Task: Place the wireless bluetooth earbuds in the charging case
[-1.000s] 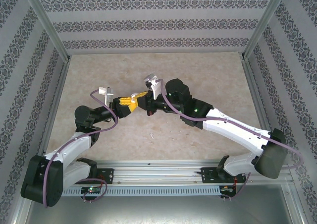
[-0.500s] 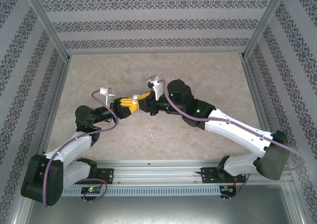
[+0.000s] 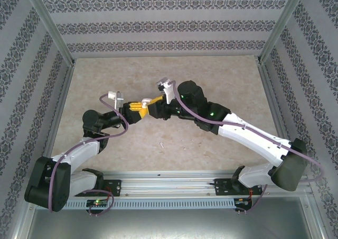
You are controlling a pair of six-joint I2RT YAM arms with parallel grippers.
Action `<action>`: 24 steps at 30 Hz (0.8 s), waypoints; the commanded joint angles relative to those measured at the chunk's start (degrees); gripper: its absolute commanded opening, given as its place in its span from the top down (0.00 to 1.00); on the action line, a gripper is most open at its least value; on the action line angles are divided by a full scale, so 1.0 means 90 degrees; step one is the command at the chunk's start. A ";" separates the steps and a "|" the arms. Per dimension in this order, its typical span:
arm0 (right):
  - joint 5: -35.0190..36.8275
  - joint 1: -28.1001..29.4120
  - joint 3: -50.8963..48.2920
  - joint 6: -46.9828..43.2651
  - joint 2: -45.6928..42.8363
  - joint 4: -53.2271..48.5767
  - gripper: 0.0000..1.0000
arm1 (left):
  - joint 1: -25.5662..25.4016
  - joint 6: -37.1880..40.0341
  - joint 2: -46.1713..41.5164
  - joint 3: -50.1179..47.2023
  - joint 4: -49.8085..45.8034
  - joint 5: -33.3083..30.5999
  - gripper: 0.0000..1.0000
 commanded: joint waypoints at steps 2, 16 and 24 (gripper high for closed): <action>0.0421 -0.0015 0.0281 0.0224 -0.0165 -0.0744 0.64 | -0.0019 0.0827 -0.0305 0.0004 0.0189 -0.0316 1.00; 0.1007 -0.0027 -0.0265 0.1177 -0.0773 -0.1742 0.61 | -0.0020 0.2770 -0.1381 0.0147 -0.2909 -0.0702 1.00; 0.1034 0.0010 -0.0886 0.1974 -0.0407 -0.2041 0.63 | -0.0015 0.3201 -0.2026 0.0196 -0.4183 -0.1066 1.00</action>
